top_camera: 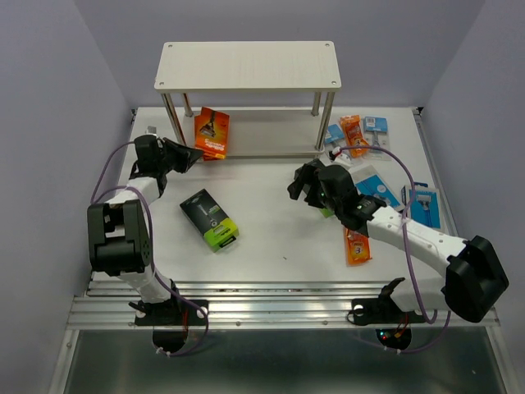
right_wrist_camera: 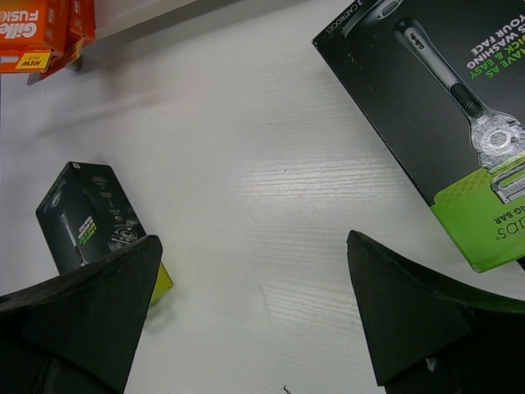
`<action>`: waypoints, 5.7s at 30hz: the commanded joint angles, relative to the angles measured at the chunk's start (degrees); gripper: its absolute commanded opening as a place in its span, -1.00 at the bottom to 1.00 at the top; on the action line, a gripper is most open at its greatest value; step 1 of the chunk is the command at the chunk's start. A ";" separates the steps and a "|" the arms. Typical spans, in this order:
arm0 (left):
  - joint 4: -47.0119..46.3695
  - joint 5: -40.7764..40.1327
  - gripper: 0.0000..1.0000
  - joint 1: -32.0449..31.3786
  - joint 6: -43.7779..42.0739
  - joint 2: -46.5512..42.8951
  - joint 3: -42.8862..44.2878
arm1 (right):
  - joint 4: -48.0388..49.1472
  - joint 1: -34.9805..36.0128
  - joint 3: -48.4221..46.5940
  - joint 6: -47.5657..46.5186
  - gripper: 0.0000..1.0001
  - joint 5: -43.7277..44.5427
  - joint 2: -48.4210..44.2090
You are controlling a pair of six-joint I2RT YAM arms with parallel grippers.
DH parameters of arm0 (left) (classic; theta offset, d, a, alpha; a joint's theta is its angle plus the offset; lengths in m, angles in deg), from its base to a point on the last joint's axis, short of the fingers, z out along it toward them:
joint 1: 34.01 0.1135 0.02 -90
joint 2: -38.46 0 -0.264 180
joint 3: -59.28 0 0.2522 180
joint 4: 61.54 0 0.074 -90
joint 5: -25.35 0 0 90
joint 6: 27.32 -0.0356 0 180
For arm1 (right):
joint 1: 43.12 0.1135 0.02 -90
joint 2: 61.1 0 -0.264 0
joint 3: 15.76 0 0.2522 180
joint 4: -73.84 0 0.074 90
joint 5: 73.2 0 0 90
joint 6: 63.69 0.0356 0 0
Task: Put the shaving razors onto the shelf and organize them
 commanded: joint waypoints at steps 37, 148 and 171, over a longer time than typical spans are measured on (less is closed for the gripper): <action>-24.80 -2.71 -1.00 0.39 10.07 1.12 -12.74 | 2.44 -0.27 -5.03 -2.05 1.00 -1.38 4.49; 8.16 -16.95 0.98 -54.36 -8.21 -2.40 -0.35 | -34.10 -52.56 4.53 -8.73 1.00 -17.64 -14.04; 8.33 -18.79 0.98 -55.07 -7.77 -2.22 -2.28 | -38.62 -26.28 20.71 7.45 0.92 -14.82 -14.94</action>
